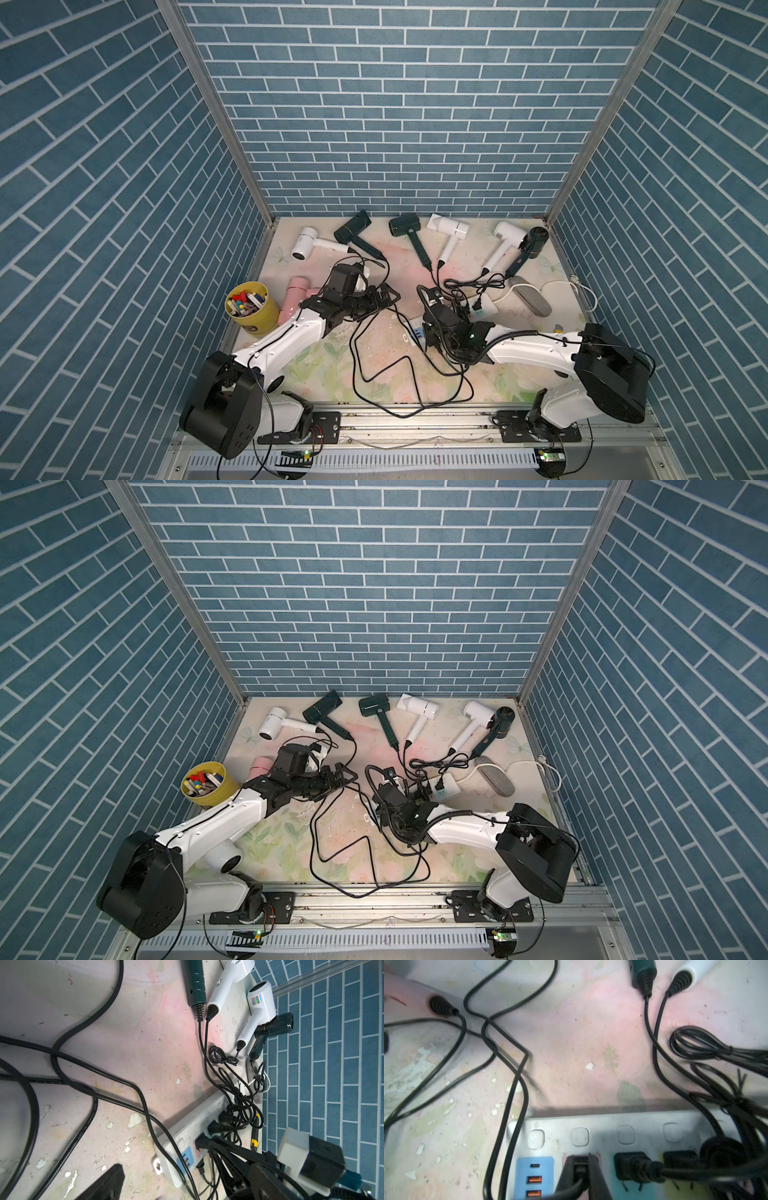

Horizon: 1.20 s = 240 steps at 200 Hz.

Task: Charge the blow dryers
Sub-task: Insert the plug into the socket, then reset both arms

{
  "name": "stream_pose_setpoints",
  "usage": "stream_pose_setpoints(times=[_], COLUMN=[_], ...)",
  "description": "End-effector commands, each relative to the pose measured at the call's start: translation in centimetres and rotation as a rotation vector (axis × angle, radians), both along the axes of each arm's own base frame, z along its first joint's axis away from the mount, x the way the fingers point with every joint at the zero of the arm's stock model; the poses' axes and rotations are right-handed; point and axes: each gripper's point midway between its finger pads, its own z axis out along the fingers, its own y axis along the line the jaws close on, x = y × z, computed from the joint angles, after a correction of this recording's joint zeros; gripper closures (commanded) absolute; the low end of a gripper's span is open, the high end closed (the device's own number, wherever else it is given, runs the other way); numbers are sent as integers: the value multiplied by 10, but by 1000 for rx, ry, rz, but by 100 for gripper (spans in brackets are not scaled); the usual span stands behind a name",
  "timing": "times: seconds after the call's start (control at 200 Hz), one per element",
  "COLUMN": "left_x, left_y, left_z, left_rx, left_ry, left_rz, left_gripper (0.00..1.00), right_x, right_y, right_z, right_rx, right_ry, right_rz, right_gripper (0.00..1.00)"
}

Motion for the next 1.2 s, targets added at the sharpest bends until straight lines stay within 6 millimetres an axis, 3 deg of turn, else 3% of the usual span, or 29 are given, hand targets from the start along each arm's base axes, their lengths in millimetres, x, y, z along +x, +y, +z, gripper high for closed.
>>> stream_pose_setpoints(times=[0.0,0.09,0.2,0.325,0.42,0.645,0.77,0.91,1.05,1.195], left_x=[1,1,0,1,3,14,15,17,22,33], left_y=[7,11,20,38,62,130,161,193,203,203], left_z=[4,7,10,15,20,43,54,54,37,18], left_rx=[39,68,105,196,311,612,767,975,1091,1084], left_ry=[-23,-28,-39,-62,-97,-279,-361,-415,-464,-528], left_rz=[-1,-1,9,37,90,304,386,450,415,372], left_gripper=[1,0,0,0,0,0,1,1,1,0], right_x=[-19,-18,-22,-30,-31,-7,10,32,51,61], right_y=[-35,-47,-63,-88,-107,-176,-198,-219,-254,-301], right_z=[9,22,22,33,56,122,136,128,108,76], right_rx=[-107,-117,-138,-161,-139,-100,-98,-99,-35,12], right_ry=[91,82,104,96,41,-243,-323,-378,-391,-388], right_rz=[-31,-48,-54,-85,-120,-335,-371,-424,-560,-745], right_gripper=[70,56,26,10,2,1,1,1,1,1])
